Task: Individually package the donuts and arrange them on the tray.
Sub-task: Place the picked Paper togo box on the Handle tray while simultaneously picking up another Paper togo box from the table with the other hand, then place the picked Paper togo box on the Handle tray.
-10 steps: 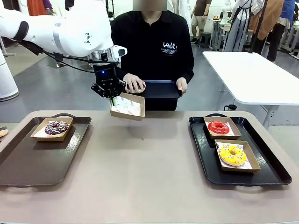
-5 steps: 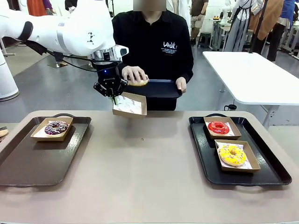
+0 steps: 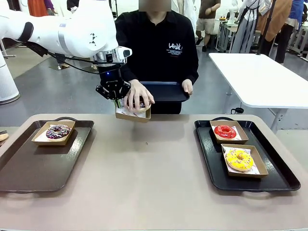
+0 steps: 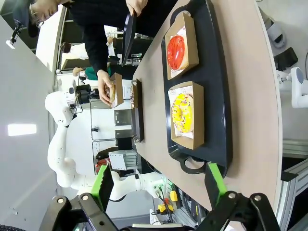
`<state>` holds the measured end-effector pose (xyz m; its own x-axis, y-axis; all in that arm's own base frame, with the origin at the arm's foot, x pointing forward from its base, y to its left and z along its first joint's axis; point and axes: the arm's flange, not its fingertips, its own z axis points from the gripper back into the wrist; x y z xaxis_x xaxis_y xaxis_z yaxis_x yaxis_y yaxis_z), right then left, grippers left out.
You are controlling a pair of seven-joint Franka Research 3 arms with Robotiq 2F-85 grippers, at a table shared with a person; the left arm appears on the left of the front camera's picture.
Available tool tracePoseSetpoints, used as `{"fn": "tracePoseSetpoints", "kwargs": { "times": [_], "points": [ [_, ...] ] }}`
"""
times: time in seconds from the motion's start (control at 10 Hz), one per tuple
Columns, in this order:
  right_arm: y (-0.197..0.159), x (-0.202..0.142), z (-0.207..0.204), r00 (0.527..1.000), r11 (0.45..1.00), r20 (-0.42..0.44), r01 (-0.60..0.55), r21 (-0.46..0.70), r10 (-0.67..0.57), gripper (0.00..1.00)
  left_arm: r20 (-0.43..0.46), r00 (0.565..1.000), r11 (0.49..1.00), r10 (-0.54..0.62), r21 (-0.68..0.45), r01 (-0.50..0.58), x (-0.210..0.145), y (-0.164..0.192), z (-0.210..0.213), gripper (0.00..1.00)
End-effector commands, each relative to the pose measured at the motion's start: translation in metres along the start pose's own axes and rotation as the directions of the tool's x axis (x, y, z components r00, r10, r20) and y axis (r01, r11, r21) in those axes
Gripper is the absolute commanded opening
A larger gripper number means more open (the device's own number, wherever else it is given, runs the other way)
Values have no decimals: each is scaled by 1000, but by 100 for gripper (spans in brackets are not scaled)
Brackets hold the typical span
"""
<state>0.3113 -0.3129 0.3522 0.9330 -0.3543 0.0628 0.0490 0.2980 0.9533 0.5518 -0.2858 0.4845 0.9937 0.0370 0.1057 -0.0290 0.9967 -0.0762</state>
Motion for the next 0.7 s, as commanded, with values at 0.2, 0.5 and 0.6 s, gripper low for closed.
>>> {"fn": "tracePoseSetpoints", "kwargs": {
  "times": [0.2,0.5,0.6],
  "points": [
    [2,-1,0,1000,1000,-3,8,-4,-8,100,1,1000,1000,-1,-1,1,0,0,0,0],
    [2,-1,0,1000,1000,-3,8,-4,-8,100,1,1000,1000,-1,-1,1,0,0,0,0],
    [2,-1,0,1000,1000,-3,8,-4,-8,100,1,1000,1000,-1,-1,1,0,0,0,0]
  ]
}}
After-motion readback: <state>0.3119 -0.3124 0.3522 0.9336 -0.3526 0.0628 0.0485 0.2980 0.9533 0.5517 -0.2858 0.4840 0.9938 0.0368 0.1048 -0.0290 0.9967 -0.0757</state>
